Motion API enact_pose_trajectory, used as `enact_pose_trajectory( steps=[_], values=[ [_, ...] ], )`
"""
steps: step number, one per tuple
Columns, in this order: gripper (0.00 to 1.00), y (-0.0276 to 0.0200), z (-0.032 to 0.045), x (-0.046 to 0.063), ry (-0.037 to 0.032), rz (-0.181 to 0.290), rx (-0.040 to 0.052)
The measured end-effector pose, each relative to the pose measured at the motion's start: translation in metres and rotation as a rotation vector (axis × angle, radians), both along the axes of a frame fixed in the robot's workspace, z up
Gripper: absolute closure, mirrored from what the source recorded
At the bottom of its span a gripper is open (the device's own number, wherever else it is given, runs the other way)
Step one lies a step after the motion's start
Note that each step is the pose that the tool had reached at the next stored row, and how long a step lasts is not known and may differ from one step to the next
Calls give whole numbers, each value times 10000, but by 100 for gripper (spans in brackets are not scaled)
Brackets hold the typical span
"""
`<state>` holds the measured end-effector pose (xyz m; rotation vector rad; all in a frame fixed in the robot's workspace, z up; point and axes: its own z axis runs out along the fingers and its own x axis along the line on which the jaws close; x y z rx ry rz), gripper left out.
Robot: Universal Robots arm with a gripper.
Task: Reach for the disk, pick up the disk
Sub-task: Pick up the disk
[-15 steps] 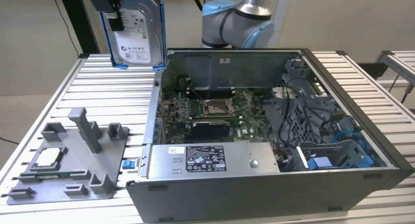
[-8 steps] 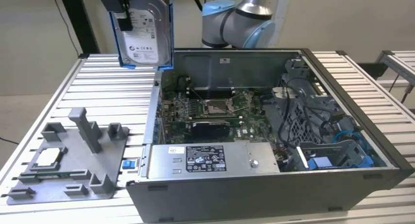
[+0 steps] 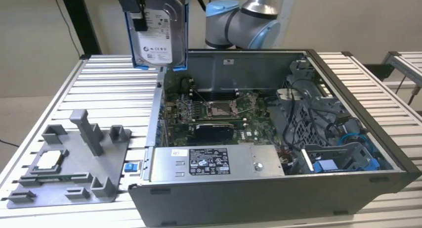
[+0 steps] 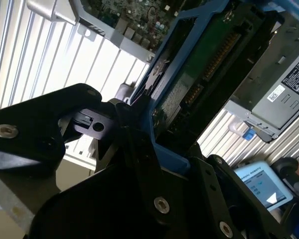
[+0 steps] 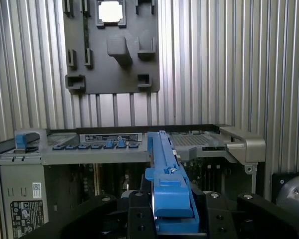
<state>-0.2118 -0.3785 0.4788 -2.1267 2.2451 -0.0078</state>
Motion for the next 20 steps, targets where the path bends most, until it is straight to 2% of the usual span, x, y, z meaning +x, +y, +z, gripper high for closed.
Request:
enact_pose_trajectory(
  steps=[20],
  values=[
    [100, -1, 0, 632, 45, 1, -1]
  ],
)
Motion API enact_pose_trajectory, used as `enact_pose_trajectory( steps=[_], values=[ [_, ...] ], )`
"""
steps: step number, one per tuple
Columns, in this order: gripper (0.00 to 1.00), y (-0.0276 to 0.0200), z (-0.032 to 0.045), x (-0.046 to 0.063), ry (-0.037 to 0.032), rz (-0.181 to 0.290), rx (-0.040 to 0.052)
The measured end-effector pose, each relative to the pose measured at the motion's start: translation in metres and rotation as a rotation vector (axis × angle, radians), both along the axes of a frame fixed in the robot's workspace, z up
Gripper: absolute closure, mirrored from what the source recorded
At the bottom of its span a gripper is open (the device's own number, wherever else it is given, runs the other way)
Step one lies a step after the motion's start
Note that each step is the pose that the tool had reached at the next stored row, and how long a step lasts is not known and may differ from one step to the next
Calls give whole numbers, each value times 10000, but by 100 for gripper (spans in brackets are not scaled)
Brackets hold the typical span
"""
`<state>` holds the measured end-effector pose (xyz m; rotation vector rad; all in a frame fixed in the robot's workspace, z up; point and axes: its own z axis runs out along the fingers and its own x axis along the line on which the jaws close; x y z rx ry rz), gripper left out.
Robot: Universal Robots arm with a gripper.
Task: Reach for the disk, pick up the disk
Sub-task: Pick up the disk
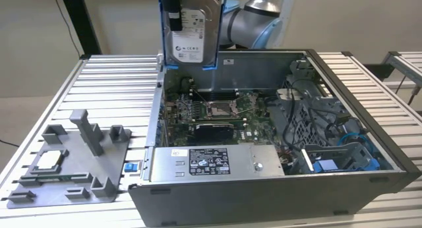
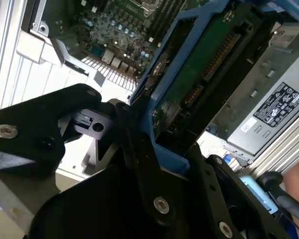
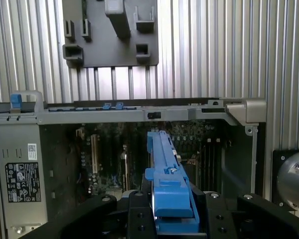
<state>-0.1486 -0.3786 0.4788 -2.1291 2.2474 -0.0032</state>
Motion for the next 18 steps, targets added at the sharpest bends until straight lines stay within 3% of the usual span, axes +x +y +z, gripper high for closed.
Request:
enact_pose_trajectory(
  steps=[18],
  values=[
    [100, -1, 0, 543, 35, -1, 1]
  ],
)
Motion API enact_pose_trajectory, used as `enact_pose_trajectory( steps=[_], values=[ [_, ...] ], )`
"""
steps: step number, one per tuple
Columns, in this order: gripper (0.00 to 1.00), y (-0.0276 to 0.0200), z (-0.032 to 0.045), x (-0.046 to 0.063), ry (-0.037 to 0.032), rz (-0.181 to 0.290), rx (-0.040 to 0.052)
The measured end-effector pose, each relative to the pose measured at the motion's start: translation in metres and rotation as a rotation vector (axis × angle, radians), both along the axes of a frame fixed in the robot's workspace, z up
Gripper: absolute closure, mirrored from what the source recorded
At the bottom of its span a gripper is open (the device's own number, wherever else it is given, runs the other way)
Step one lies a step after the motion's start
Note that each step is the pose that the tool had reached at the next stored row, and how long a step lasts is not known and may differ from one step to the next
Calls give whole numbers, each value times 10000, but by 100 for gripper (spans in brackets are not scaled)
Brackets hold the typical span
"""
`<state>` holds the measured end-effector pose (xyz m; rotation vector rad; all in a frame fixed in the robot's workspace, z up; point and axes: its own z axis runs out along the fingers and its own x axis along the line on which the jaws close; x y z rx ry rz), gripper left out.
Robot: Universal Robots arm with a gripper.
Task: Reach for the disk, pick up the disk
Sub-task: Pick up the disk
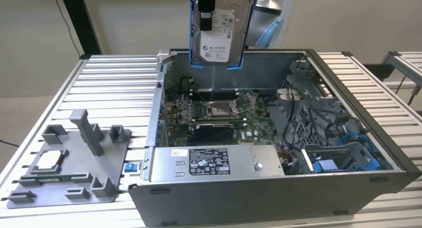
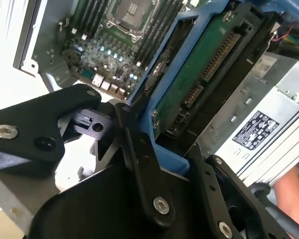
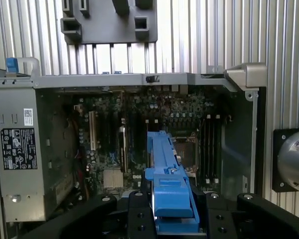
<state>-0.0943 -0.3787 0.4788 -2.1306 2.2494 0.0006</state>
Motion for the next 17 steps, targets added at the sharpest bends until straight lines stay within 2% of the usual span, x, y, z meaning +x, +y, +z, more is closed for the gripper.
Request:
enact_pose_trajectory(
  steps=[17],
  values=[
    [100, -2, 0, 518, 25, 0, -1]
  ],
)
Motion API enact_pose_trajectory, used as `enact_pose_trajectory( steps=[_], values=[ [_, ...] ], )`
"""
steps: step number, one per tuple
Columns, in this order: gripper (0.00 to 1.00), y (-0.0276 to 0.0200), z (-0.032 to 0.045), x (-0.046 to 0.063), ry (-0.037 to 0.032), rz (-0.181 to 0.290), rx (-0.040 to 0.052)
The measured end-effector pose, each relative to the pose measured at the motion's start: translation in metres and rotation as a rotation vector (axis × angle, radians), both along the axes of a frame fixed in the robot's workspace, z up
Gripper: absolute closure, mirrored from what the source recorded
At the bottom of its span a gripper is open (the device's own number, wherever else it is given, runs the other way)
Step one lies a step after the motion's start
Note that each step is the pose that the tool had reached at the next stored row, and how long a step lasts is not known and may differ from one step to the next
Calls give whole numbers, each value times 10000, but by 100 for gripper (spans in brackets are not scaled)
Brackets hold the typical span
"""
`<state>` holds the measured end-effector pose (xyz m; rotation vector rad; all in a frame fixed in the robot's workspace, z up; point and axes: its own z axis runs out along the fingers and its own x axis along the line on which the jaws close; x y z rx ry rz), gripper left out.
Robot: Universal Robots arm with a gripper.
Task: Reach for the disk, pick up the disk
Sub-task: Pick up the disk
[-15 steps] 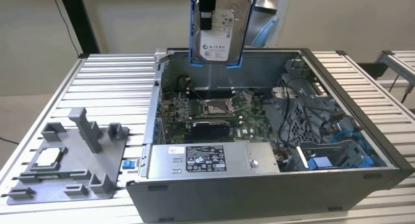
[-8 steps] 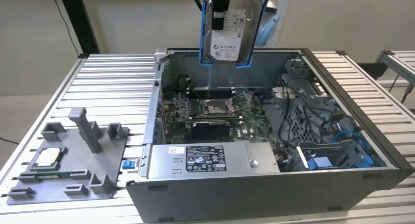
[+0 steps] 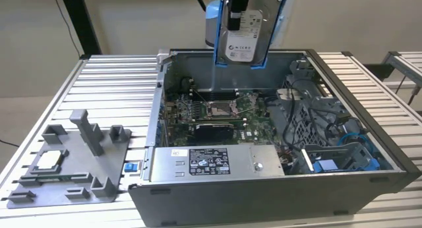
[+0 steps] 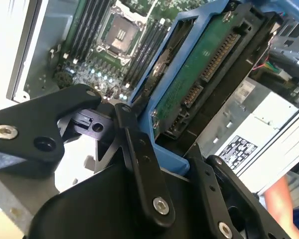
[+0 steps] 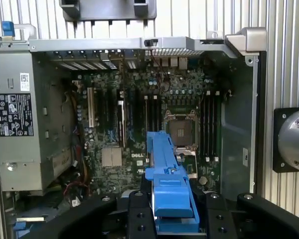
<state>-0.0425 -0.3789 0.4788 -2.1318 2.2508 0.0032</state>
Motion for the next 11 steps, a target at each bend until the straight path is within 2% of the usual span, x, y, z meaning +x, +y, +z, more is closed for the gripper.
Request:
enact_pose_trajectory(
  steps=[11],
  values=[
    [100, -1, 0, 313, 13, 1, 1]
  ],
)
